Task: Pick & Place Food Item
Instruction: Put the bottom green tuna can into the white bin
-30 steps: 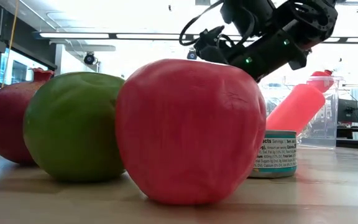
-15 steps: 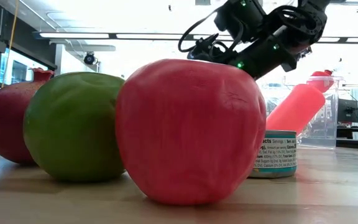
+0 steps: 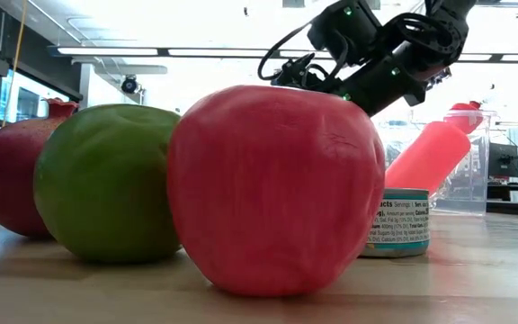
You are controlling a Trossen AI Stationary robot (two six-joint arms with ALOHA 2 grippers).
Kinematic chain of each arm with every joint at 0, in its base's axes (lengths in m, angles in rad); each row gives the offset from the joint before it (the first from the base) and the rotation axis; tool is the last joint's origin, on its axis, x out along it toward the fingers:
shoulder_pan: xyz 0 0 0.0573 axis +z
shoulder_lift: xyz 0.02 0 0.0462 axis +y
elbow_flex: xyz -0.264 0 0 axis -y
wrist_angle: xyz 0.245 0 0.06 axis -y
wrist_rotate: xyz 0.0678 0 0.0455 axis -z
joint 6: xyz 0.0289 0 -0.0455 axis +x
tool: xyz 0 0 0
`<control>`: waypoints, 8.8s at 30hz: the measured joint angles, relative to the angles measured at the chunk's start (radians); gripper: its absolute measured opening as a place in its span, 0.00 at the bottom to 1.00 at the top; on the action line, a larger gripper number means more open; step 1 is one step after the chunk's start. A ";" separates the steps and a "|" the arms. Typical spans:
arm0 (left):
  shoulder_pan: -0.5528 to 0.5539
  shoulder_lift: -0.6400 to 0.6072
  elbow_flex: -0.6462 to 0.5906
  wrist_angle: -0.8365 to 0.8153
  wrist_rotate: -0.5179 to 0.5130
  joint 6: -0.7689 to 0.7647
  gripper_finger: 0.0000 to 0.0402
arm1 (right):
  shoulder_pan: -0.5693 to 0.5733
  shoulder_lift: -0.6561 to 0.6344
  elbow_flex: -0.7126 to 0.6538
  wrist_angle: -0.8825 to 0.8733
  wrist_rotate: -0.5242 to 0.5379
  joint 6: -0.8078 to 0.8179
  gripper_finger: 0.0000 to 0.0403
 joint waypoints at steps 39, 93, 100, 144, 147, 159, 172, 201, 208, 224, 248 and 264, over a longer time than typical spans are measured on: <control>0.008 0.002 0.000 -0.116 0.000 -0.092 0.82 | 0.190 -0.066 0.001 -0.059 0.268 -0.257 0.40; 0.234 0.351 -0.132 0.122 -0.314 -0.040 0.82 | 0.233 -0.097 0.000 -0.125 0.259 -0.227 0.48; 0.251 0.365 -0.132 0.128 -0.314 -0.065 0.82 | 0.233 -0.097 0.000 -0.130 0.254 -0.227 0.48; 0.291 0.538 -0.132 0.312 -0.188 0.154 0.34 | 0.233 -0.098 0.000 -0.118 0.205 -0.224 0.48; 0.263 0.515 -0.131 0.311 -0.188 0.158 0.35 | 0.248 -0.100 0.000 -0.121 0.274 -0.224 0.48; 0.190 0.431 -0.130 0.314 -0.192 0.162 0.36 | 0.366 -0.193 0.000 -0.130 0.451 -0.240 0.49; 0.189 0.431 -0.130 0.337 -0.167 0.189 0.37 | 0.315 -0.190 0.000 -0.130 0.399 -0.207 0.79; 0.169 0.432 -0.130 0.401 -0.166 0.213 0.37 | 0.243 -0.181 0.000 -0.141 0.143 -0.179 0.31; 0.173 0.433 -0.130 0.404 -0.163 0.207 0.37 | 0.246 -0.181 0.000 -0.152 0.140 -0.178 0.31; 0.187 0.432 -0.128 0.408 -0.125 0.172 0.60 | 0.248 -0.180 -0.001 -0.219 0.119 -0.173 0.31; 0.149 0.432 -0.129 0.397 -0.172 0.089 0.64 | 0.407 -0.406 0.254 -0.885 0.496 -0.188 0.31; 0.135 0.432 -0.130 0.394 -0.170 0.037 0.64 | -0.163 -0.372 0.459 -0.886 0.308 -0.204 0.31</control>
